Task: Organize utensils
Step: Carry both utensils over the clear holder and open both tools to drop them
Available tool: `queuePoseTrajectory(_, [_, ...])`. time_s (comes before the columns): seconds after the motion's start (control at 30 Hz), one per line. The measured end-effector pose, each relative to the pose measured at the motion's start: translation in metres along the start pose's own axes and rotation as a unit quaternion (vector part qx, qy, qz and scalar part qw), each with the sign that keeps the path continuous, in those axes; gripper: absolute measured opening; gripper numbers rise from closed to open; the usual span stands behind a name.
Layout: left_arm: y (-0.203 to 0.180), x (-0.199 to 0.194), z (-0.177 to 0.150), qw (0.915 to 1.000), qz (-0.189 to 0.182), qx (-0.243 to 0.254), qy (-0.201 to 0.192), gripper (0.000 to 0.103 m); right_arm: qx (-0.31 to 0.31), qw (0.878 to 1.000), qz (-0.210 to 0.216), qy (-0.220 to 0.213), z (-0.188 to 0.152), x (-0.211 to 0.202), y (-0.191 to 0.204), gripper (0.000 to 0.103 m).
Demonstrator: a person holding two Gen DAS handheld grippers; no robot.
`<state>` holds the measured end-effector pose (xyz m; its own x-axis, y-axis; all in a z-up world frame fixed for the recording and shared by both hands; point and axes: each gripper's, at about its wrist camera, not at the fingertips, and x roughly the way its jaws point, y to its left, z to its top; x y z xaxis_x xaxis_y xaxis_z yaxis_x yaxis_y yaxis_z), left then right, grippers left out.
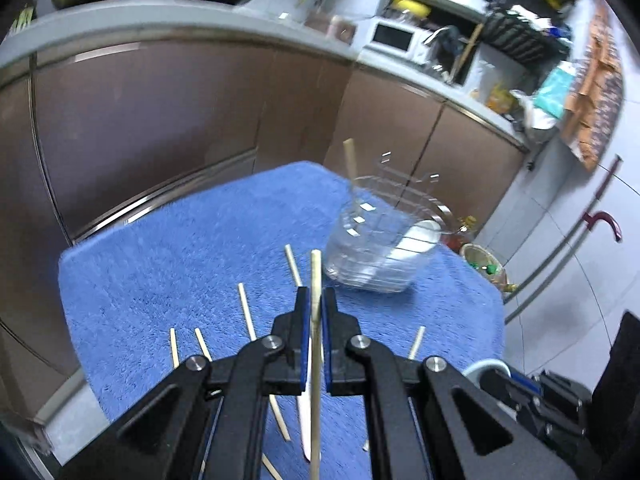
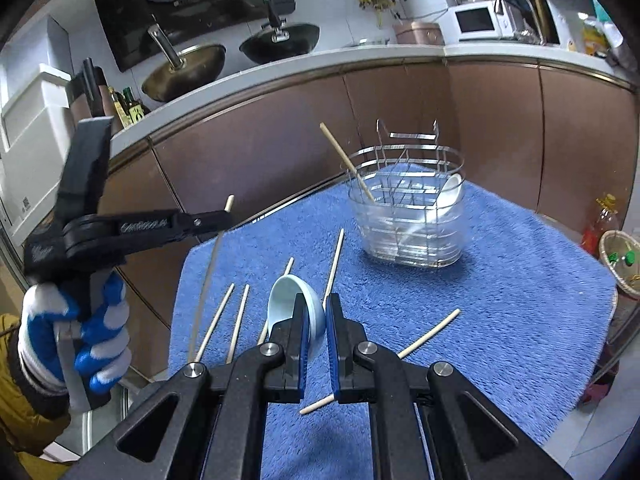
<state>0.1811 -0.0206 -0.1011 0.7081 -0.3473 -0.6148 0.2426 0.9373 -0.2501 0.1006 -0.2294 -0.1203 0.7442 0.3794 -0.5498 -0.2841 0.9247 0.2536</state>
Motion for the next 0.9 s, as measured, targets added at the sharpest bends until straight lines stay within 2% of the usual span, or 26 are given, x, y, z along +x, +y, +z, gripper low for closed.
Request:
queuePoseTrajectory(0.2, [-0.028, -0.043, -0.004, 0.9975, -0.03, 0.031, -0.056, 0.004, -0.006, 0.999, -0.022, -0.026, 0.002, -0.021, 0.002, 0.008])
queuePoseTrajectory(0.47, [-0.05, -0.058, 0.014, 0.9937, -0.058, 0.039, -0.088, 0.004, 0.01, 0.997, -0.05, -0.049, 0.018, -0.024, -0.017, 0.008])
queuePoseTrajectory(0.63, [-0.063, -0.047, 0.05, 0.991, -0.062, 0.035, -0.113, 0.004, 0.014, 0.994, -0.074, -0.074, 0.044, -0.02, -0.034, 0.008])
queuePoseTrajectory(0.9, [-0.083, -0.01, 0.129, 0.981, -0.054, 0.002, -0.187, 0.004, 0.014, 0.977, -0.125, -0.17, 0.116, -0.005, -0.06, 0.009])
